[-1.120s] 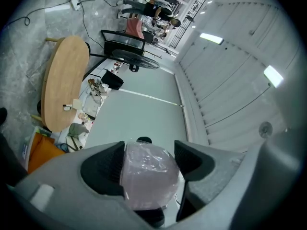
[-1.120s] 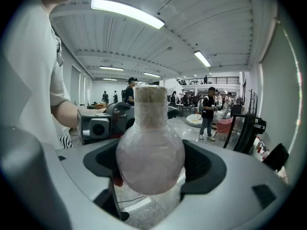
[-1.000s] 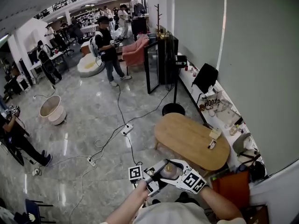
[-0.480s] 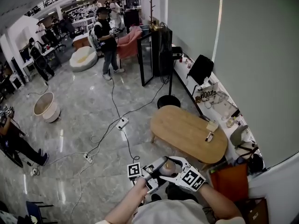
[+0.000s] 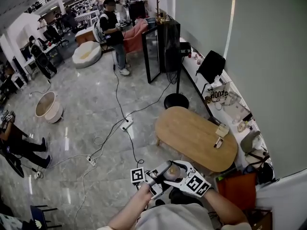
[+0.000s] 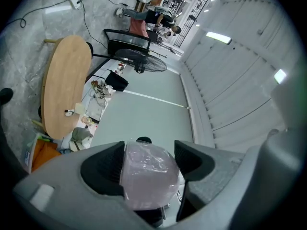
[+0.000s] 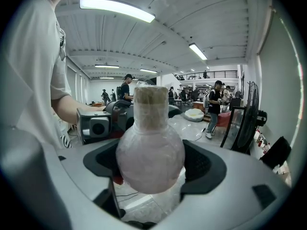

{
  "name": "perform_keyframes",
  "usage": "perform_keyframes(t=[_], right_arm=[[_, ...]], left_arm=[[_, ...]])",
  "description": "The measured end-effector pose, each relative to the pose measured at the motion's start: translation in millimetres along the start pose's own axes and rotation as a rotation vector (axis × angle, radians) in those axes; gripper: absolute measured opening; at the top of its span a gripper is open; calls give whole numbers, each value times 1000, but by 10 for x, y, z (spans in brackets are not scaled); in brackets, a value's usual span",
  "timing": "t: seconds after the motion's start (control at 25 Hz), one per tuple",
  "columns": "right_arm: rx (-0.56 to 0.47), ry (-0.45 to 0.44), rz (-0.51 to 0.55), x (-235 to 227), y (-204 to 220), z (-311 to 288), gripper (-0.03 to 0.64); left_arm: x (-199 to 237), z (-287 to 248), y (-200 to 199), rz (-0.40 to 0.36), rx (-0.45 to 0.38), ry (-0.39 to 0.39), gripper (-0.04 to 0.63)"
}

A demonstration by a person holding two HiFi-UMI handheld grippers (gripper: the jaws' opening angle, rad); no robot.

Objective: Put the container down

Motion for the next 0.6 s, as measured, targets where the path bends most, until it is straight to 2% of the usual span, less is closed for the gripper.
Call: perform_keyframes(t=[0.32, 0.6], right_arm=[[-5, -38, 8, -980, 108, -119, 388], [-11, -63, 12, -1561, 227, -226, 388]], left_arm=[[148, -812, -489, -22, -29, 2, 321], [321, -1265, -803, -42, -49, -27, 321]])
Point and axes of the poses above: the fingertips, and each gripper's own axes: z backward along the fingers, x to its left, y out of its underside, the point moved 7 cm from there along z, backward along the fingers, and after that the axes turned 13 degrees about -x, right-handed, at the moved point
